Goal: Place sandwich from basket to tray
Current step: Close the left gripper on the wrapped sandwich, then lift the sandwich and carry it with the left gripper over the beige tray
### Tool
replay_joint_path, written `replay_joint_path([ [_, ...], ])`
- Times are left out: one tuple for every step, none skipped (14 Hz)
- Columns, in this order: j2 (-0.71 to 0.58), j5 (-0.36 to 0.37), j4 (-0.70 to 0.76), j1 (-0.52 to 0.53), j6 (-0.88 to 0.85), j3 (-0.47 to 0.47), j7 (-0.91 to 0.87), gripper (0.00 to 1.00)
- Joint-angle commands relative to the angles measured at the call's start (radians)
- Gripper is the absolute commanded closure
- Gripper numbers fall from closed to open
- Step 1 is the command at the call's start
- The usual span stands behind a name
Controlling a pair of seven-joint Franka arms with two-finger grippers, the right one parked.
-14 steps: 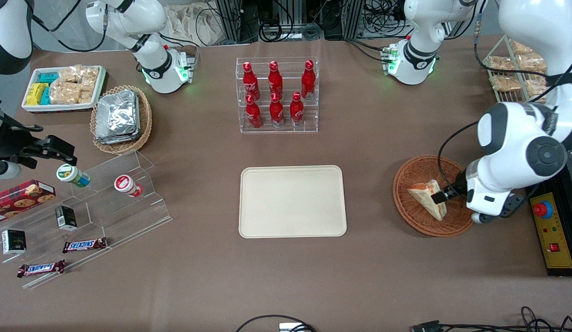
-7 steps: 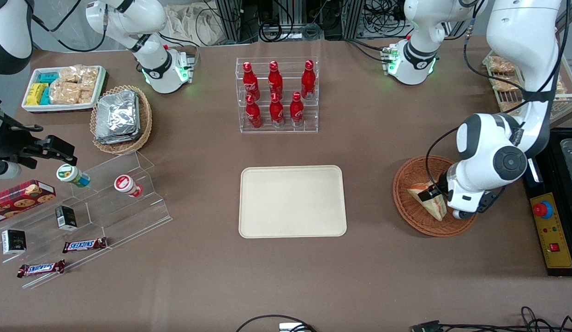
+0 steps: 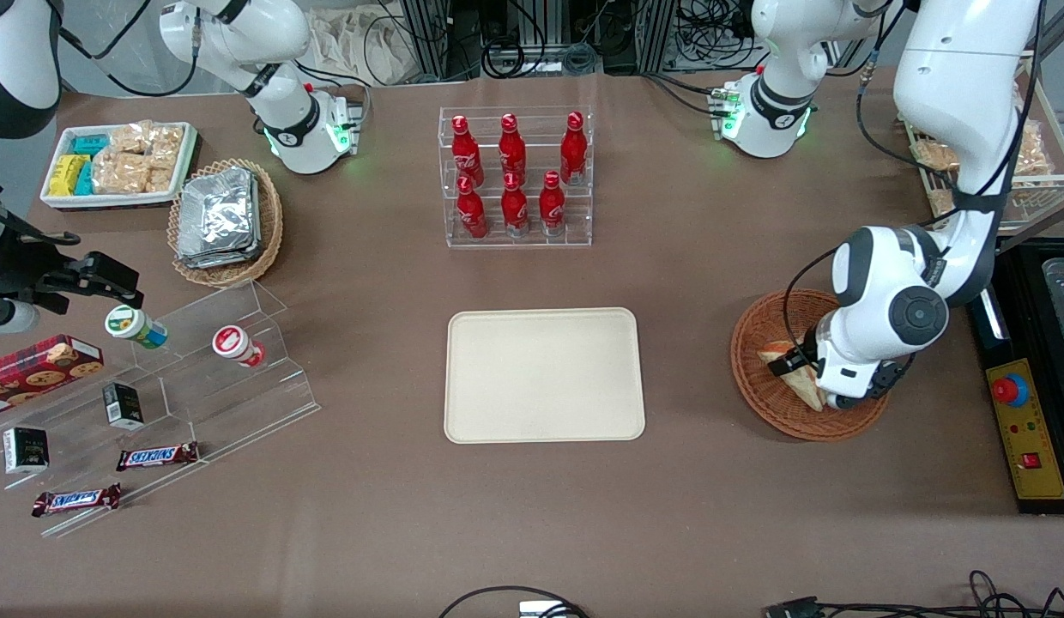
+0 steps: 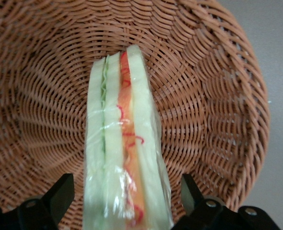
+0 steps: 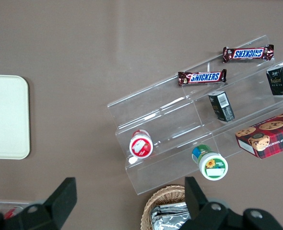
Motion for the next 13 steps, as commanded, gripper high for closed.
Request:
replay_joint_path([
  [0.011,0.02,0.027,-0.002,0.0,0.001,-0.066,1.0],
  [0.009,0.021,0.031,-0.003,-0.004,0.001,-0.083,1.0],
  [0.006,0.027,0.051,-0.003,-0.007,0.001,-0.083,1.0],
  [-0.001,0.04,0.086,-0.003,-0.052,0.0,-0.081,1.0],
  [-0.003,0.057,0.15,-0.003,-0.152,-0.003,-0.08,1.0],
  [0.002,0.061,0.241,-0.005,-0.282,-0.008,-0.075,1.0],
  [0.006,0.06,0.336,-0.005,-0.408,-0.031,-0.072,1.0],
  [0.009,0.06,0.399,-0.005,-0.479,-0.057,-0.072,1.0],
  [0.006,0.06,0.436,-0.005,-0.521,-0.083,-0.077,1.0],
  [0.005,0.06,0.456,-0.005,-0.55,-0.124,-0.078,1.0],
  [0.003,0.061,0.475,-0.005,-0.578,-0.162,-0.077,1.0],
  [0.011,0.061,0.501,-0.005,-0.592,-0.208,-0.066,1.0],
  [0.029,0.061,0.518,-0.005,-0.59,-0.25,-0.024,1.0],
])
